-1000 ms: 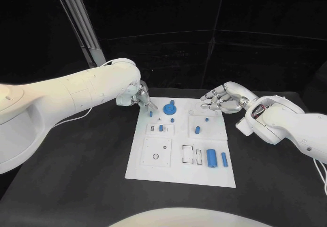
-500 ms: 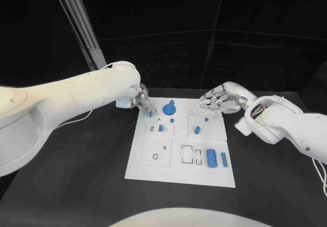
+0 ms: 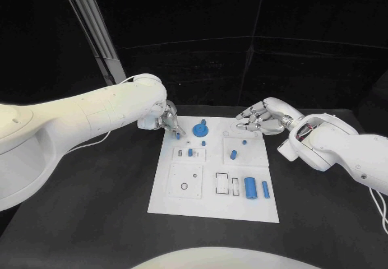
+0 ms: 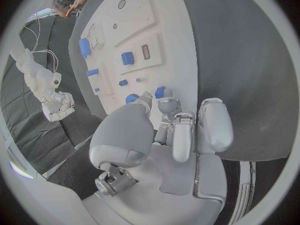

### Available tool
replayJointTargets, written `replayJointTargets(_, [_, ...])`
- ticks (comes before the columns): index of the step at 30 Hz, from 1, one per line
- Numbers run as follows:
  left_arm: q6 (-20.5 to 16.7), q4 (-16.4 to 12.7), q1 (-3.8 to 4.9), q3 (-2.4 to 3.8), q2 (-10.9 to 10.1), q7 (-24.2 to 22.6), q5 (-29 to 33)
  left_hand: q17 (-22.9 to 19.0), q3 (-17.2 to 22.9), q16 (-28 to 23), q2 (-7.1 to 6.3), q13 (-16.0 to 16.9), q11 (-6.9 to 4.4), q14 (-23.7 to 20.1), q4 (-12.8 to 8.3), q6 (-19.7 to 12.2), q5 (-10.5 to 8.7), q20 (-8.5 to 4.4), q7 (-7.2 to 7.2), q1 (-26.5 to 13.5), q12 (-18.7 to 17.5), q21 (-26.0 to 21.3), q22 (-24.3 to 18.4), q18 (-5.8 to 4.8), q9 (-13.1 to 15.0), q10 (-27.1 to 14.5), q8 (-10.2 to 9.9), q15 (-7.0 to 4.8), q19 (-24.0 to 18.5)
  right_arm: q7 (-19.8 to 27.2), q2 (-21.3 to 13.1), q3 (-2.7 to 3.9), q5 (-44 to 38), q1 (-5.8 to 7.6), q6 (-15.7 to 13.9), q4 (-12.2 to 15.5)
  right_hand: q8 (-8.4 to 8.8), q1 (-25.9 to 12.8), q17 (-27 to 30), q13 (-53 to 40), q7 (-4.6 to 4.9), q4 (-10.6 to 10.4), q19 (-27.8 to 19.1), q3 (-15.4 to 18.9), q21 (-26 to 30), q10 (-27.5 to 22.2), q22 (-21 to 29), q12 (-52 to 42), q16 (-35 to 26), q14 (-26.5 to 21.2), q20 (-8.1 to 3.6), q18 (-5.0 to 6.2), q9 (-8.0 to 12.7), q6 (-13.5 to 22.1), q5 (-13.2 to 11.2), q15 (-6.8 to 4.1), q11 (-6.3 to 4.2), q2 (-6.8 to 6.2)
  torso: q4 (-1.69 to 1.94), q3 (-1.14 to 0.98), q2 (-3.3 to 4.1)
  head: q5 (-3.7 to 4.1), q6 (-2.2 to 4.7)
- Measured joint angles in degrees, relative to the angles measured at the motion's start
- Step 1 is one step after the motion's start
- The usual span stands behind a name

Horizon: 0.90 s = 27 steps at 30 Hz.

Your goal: Assemble the parts on the task board

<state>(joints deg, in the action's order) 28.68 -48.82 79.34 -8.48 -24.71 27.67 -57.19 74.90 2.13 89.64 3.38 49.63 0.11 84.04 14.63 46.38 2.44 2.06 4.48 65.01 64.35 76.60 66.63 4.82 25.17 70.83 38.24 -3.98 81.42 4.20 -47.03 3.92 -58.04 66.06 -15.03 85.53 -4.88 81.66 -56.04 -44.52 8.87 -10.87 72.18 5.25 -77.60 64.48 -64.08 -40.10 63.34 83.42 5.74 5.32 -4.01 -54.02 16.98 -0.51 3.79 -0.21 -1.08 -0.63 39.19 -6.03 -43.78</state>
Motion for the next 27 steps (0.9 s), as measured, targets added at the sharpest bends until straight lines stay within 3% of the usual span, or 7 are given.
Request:
replayJointTargets(3, [0.0, 0.1, 0.00, 0.00, 0.0, -0.1, 0.1, 0.0, 0.6, 0.0, 1.02, -0.1, 0.00, 0.0, -0.6, 0.0, 0.00, 0.00, 0.00, 1.0, 0.0, 0.0, 0.0, 0.00, -0.1, 0.0, 0.0, 0.00, 0.0, 0.0, 0.0, 0.00, 0.0, 0.00, 0.0, 0.0, 0.00, 0.0, 0.0, 0.0, 0.00, 0.0, 0.0, 0.0, 0.0, 0.0, 0.0, 0.0, 0.0, 0.0, 0.00, 0.00, 0.0, 0.0, 0.0, 0.00, 0.00, 0.00, 0.00, 0.00, 0.00, 0.03, 0.00])
replayJointTargets(13, [0.3, 0.4, -0.01, 0.00, 0.3, -0.6, 0.8, 0.0, 2.9, 0.0, 2.43, -0.3, -0.03, 0.0, -3.4, 0.2, 0.00, 0.00, -0.21, 5.1, 0.0, 0.0, -0.1, 0.00, -0.4, 0.0, 0.0, 0.00, 0.0, 0.0, 0.1, 0.00, 0.0, 0.00, 0.0, 0.0, 0.00, 0.0, 0.0, 0.1, 0.00, 0.0, 0.0, 0.0, 0.0, 0.0, 0.0, 0.0, -0.2, 0.0, 0.00, 0.00, 0.0, 0.0, 0.0, 0.00, 0.00, 0.00, 0.00, 0.00, 0.01, 0.03, -0.10])
replayJointTargets(17, [0.3, 0.4, -0.01, 0.00, 0.3, -0.9, 1.1, 0.0, 5.4, 0.0, 3.68, -0.3, -0.34, 0.0, -6.2, 0.4, 0.06, 0.00, -0.41, 8.8, 0.0, 0.0, 0.0, 0.00, -0.5, -0.3, 0.0, 0.00, 0.0, 0.0, 0.1, 0.00, 0.0, 0.00, 0.0, 0.0, 0.00, 0.0, 0.0, 0.1, 0.00, 0.0, 0.0, 0.0, 0.0, 0.0, 0.0, 0.0, -0.2, 0.0, 0.00, 0.00, 0.0, 0.0, 0.0, 0.00, 0.00, 0.00, 0.00, 0.00, 0.01, 0.03, -0.18])
replayJointTargets(21, [0.3, 0.3, -0.01, 0.00, 0.2, -1.3, 1.4, 0.0, 8.4, 0.0, 3.87, -0.3, -0.42, 0.0, -9.2, 0.2, 0.15, 0.00, -0.62, 11.7, 0.0, 0.0, 0.2, 0.00, -0.6, -0.6, -0.4, 0.00, 0.0, 0.0, 0.1, 0.00, 0.0, 0.00, 0.0, 0.0, 0.00, 0.0, 0.0, 0.1, 0.00, 0.0, 0.0, 0.0, 0.0, 0.0, 0.0, 0.0, -0.2, 0.0, 0.00, 0.00, 0.0, 0.0, 0.0, 0.00, 0.00, 0.00, 0.00, 0.00, 0.01, 0.03, -0.22])
replayJointTargets(27, [-0.1, -1.0, -0.01, 0.00, -1.0, -1.7, 2.3, 0.0, 10.3, 0.0, 3.25, -0.6, -0.53, 0.0, -7.3, 0.2, -0.03, 0.00, -0.62, 12.6, 0.0, 0.0, 0.4, 0.00, -0.3, -0.5, 0.7, 0.00, 0.0, 0.0, 0.0, 0.00, 0.0, 0.00, 0.0, 0.0, 0.00, 0.0, 0.0, 0.1, 0.00, 0.0, 0.0, 0.0, 0.0, 0.0, 0.0, 0.0, -0.2, 0.0, 0.00, 0.01, 0.0, 0.0, 0.0, 0.00, 0.00, 0.00, 0.04, 0.00, 0.01, 0.03, -0.29])
